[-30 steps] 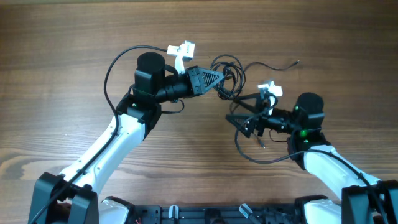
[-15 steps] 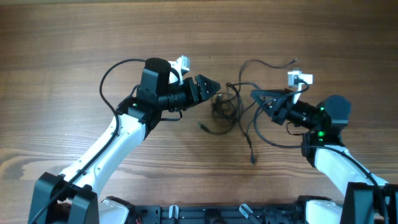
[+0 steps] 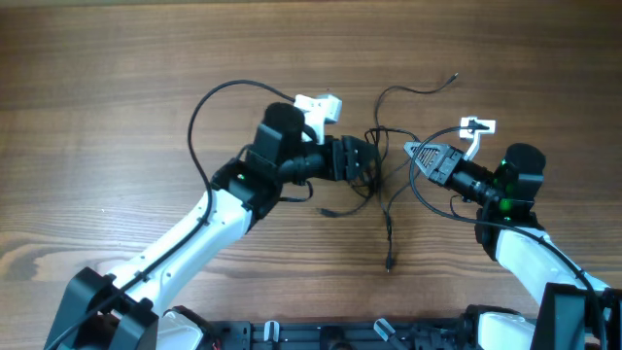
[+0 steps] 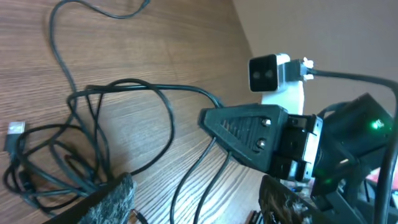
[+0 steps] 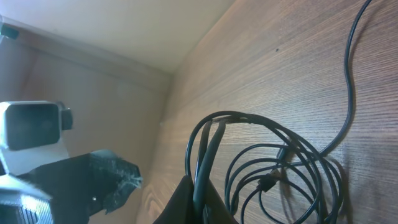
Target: Untangle cables
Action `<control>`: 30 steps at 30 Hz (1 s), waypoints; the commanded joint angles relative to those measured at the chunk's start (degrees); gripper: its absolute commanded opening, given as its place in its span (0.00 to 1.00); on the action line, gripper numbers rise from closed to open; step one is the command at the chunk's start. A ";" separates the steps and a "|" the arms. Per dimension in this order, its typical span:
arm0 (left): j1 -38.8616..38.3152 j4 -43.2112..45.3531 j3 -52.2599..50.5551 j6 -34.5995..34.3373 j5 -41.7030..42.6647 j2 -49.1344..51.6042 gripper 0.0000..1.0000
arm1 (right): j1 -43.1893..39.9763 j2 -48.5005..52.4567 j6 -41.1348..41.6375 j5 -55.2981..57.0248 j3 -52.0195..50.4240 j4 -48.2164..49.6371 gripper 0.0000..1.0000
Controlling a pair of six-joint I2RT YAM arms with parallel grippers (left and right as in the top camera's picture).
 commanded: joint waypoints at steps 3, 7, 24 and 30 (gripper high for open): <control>-2.54 3.04 0.20 -0.55 -10.54 2.73 0.51 | -0.28 -0.24 -0.55 0.24 0.22 0.13 0.04; -4.46 7.91 0.20 -2.05 -14.82 8.00 0.55 | -0.28 -0.24 -0.57 -0.39 0.22 0.13 0.05; -9.75 17.99 0.20 -0.28 -16.72 18.56 0.46 | -0.28 -0.24 -0.50 -0.59 0.22 0.13 0.05; -2.84 15.02 0.20 0.28 -17.88 14.47 0.04 | -1.03 -0.24 -0.52 -0.79 0.22 -0.11 0.04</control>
